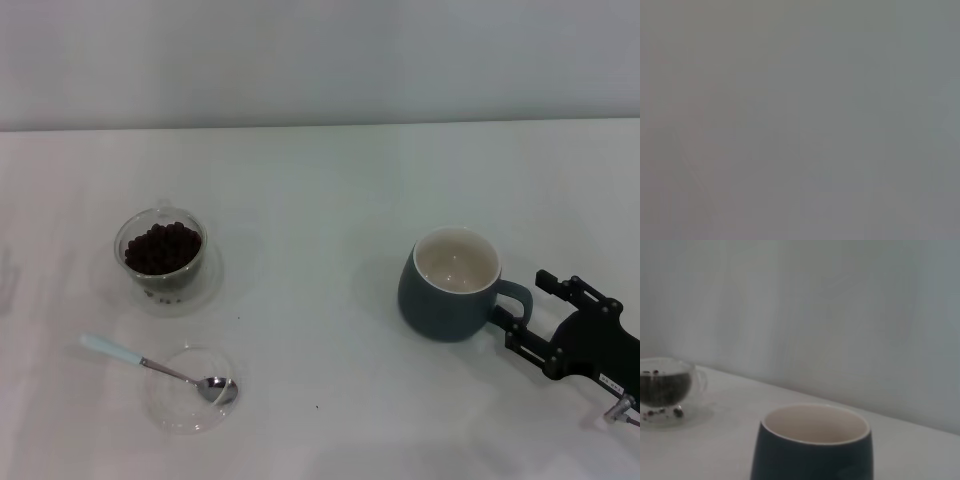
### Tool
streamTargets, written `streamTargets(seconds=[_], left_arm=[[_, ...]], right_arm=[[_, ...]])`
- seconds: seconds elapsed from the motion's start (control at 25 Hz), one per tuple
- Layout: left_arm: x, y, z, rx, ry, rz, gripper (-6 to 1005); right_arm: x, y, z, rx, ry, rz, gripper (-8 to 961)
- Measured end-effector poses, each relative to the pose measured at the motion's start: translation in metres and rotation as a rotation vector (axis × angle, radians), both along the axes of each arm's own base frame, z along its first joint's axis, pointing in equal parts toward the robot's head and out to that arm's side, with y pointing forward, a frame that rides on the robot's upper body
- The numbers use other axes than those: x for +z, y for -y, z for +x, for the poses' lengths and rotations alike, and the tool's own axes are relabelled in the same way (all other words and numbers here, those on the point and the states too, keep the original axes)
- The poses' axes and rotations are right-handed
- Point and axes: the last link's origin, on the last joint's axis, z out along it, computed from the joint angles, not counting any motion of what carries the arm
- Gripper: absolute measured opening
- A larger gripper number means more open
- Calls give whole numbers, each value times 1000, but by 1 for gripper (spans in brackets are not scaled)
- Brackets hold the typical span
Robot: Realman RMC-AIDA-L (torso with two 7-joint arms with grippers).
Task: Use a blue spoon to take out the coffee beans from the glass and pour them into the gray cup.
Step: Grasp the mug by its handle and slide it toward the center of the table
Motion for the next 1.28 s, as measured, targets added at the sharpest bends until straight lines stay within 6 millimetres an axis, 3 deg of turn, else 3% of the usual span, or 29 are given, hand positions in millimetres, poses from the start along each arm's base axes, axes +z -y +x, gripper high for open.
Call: streamTargets(seconds=[0.44, 0.68, 0.88, 1.28], left_arm=[[0, 2, -2, 8, 0, -1, 800], [1, 2, -2, 8, -2, 1, 799], [1, 4, -4, 13, -2, 2, 801], [1, 9, -7, 25, -2, 2, 800]], right_arm=[[-1, -8, -1, -14, 16, 4, 615], [-2, -11, -5, 3, 14, 3, 423], [-3, -13, -7, 18, 16, 0, 339], [-10, -15, -15, 64, 33, -47, 346]])
